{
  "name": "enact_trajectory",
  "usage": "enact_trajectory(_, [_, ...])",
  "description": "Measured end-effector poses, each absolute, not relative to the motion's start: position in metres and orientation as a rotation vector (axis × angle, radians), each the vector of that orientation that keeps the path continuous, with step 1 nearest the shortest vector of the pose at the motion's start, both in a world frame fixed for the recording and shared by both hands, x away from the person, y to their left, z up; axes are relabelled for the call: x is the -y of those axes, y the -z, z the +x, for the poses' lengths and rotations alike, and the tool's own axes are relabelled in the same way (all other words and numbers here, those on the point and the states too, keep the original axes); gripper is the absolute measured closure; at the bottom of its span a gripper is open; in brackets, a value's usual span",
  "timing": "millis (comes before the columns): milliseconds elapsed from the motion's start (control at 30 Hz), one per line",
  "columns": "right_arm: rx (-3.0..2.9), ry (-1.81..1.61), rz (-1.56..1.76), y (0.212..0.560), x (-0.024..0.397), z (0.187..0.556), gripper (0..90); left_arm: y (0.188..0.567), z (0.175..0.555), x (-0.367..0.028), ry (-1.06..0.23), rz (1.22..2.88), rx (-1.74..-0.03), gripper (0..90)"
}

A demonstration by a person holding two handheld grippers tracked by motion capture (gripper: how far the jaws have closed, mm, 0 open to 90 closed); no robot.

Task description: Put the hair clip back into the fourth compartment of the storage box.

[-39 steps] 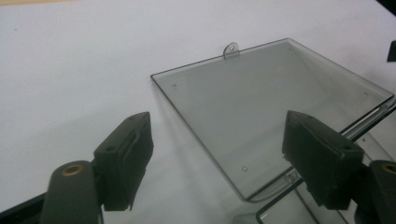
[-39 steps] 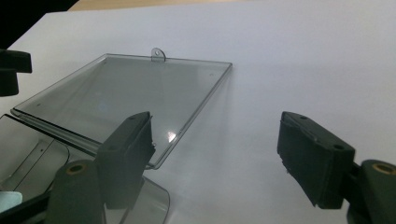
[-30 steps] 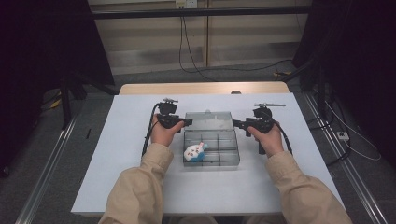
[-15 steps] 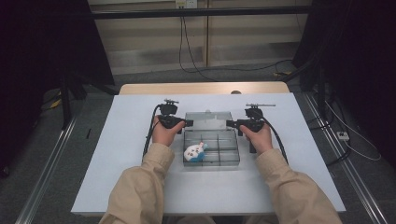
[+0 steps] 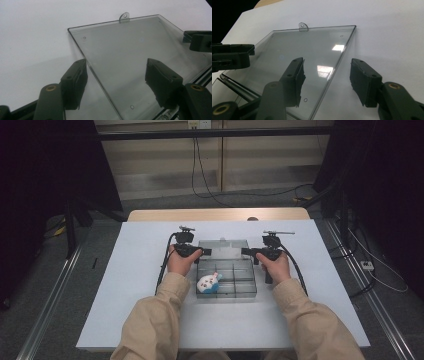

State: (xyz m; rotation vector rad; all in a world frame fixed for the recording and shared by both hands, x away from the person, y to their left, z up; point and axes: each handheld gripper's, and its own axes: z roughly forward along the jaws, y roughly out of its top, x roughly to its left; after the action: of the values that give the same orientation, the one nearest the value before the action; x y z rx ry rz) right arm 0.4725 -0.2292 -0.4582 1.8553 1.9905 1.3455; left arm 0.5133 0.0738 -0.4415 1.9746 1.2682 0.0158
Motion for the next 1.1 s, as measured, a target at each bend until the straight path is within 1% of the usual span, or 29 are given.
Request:
enact_trajectory(167, [-1.979,-1.366,1.872,0.4602,0.2283,0.4738,45.9,0.4433,0.5143,-0.0742,-0.011,1.96,-1.268,34.6])
enact_trajectory(367, [-1.983,-1.376,1.885,0.4615,0.2273,0.4762,45.8,0.4464,0.5157,-0.073,-0.002,1.938,-1.278,31.7])
enact_trajectory(467, [-1.974,-1.383,1.891,0.4627,0.2276,0.4774,45.8,0.4467,0.5166,-0.0735,0.005,1.942,-1.279,31.6])
enact_trajectory(667, [-1.971,-1.393,1.898,0.4636,0.228,0.478,46.0,0.4461,0.5168,-0.0746,-0.007,1.941,-1.299,30.0])
enact_trajectory(800, [-1.976,-1.395,1.9,0.4633,0.2274,0.4778,46.0,0.4476,0.5169,-0.0716,0.016,1.925,-1.3,30.2])
enact_trajectory(867, [-1.974,-1.403,1.912,0.4637,0.2274,0.4778,46.0,0.4486,0.5171,-0.0695,0.011,1.916,-1.317,28.8])
enact_trajectory(1000, [-1.976,-1.407,1.916,0.4641,0.2276,0.4789,46.0,0.4505,0.5187,-0.0687,0.046,1.901,-1.328,28.1])
enact_trajectory(1100, [-1.986,-1.403,1.916,0.4635,0.2269,0.4804,47.6,0.4501,0.5197,-0.0681,0.053,1.904,-1.328,28.2])
